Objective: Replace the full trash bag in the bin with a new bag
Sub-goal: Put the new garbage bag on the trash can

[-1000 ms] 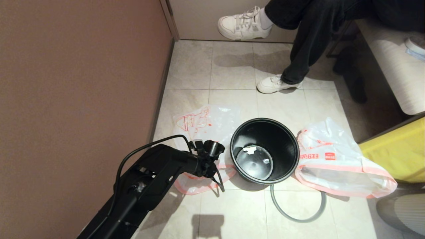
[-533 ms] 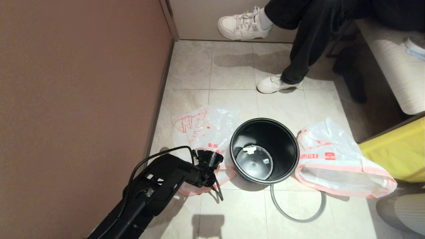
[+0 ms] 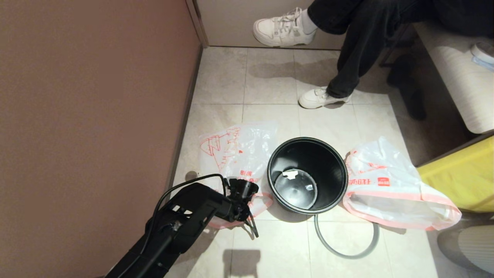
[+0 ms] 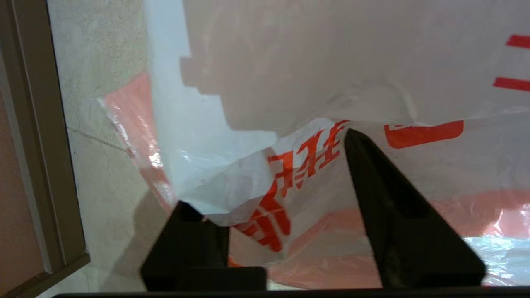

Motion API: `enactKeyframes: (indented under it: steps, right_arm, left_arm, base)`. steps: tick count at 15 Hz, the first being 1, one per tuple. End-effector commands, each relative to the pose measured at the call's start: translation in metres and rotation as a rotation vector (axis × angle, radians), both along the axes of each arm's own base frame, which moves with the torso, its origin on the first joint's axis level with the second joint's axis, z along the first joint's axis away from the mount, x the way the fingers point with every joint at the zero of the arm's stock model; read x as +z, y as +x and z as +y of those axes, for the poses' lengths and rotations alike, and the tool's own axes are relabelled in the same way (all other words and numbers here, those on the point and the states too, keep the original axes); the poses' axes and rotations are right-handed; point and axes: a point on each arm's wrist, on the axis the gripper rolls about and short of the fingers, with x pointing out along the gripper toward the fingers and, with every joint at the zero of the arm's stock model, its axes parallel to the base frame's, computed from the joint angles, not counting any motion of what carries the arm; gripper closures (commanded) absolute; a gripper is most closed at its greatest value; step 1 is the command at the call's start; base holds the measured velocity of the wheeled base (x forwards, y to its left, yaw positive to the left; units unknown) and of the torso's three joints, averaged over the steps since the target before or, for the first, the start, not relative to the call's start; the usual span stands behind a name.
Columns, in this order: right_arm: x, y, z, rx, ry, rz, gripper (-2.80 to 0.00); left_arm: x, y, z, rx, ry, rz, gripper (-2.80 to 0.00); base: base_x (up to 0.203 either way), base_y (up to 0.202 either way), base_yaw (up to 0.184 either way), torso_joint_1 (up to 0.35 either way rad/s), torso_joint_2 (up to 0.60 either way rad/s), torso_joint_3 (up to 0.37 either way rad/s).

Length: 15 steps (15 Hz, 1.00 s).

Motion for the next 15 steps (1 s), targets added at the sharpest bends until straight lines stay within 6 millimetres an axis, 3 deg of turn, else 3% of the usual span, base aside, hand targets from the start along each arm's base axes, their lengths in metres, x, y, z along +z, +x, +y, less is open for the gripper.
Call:
enactKeyframes:
  steps: [1, 6, 11, 15]
  right_arm:
    - [0.000, 0.000, 0.000, 0.001, 0.000, 0.003, 0.00]
    - [0.000, 0.000, 0.000, 0.001, -0.001, 0.003, 0.00]
    - [0.001, -0.001, 0.000, -0.003, 0.003, 0.000, 0.00]
    - [0.001, -0.001, 0.000, -0.006, 0.007, 0.000, 0.00]
  left_arm:
    - [-0.002, -0.001, 0.000, 0.004, 0.003, 0.000, 0.00]
    - [0.007, 0.001, -0.001, 0.009, -0.005, -0.018, 0.00]
    - [0.060, -0.003, -0.009, 0.017, -0.046, -0.052, 0.00]
    - [0.085, -0.019, -0.007, 0.077, -0.061, 0.038, 0.00]
  base:
    - [0.000, 0.000, 0.000, 0.000, 0.00, 0.000]
    - [0.000, 0.000, 0.000, 0.000, 0.00, 0.000]
    - [0.000, 0.000, 0.000, 0.000, 0.00, 0.000]
    - [0.000, 0.000, 0.000, 0.000, 0.00, 0.000]
